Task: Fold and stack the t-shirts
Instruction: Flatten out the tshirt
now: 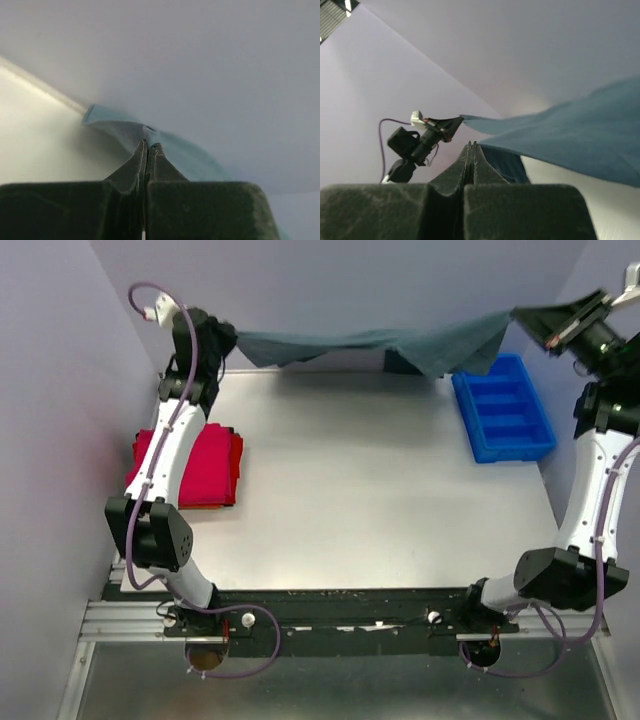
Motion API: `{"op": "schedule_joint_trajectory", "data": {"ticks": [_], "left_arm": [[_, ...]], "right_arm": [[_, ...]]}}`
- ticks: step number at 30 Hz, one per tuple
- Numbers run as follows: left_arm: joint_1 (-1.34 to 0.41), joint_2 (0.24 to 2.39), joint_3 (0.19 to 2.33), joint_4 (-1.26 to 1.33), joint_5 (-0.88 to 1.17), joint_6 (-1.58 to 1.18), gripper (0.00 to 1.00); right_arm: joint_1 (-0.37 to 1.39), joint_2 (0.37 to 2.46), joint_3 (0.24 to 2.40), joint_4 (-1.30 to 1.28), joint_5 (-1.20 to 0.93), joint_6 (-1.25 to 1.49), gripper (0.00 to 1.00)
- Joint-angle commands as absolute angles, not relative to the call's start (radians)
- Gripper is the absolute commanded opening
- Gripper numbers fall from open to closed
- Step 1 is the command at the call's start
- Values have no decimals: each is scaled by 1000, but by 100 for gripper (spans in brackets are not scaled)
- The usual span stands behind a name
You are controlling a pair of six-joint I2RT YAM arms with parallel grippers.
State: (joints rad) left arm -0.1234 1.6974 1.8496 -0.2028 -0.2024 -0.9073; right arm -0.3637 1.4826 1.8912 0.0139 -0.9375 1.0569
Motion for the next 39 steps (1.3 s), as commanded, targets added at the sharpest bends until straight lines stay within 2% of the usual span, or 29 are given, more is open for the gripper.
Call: {"op": "schedule_joint_trajectory", "data": {"ticks": [1,4,5,10,15,19,23,31,39], "left_arm": [[-124,1554,1415,-26,-152,-949,0],[-140,1444,1135,34,-156,-980,0],[-147,1393,1065,37,-160,-994,0],[-193,1195,731,57,-164,-1012,0],[-204,984,485,6,-196,-994,0],[-206,902,413,2,-218,-996,0],[-206,952,449,8,-230,-986,0],[-206,1225,639,32,-215,-982,0],[-206,1445,827,3,-245,-982,0]], "right_arm": [[-391,1321,1455,21,-1020,1023,1],[-393,1160,1156,2,-1008,959,1],[-394,1102,1059,-74,-984,922,1],[-396,833,749,-274,-887,789,1],[-396,550,637,-522,-752,686,1],[-394,428,627,-646,-651,621,1],[-394,504,624,-589,-652,597,1],[-396,813,646,-408,-632,597,1],[-394,1001,730,-331,-604,618,1]]}}
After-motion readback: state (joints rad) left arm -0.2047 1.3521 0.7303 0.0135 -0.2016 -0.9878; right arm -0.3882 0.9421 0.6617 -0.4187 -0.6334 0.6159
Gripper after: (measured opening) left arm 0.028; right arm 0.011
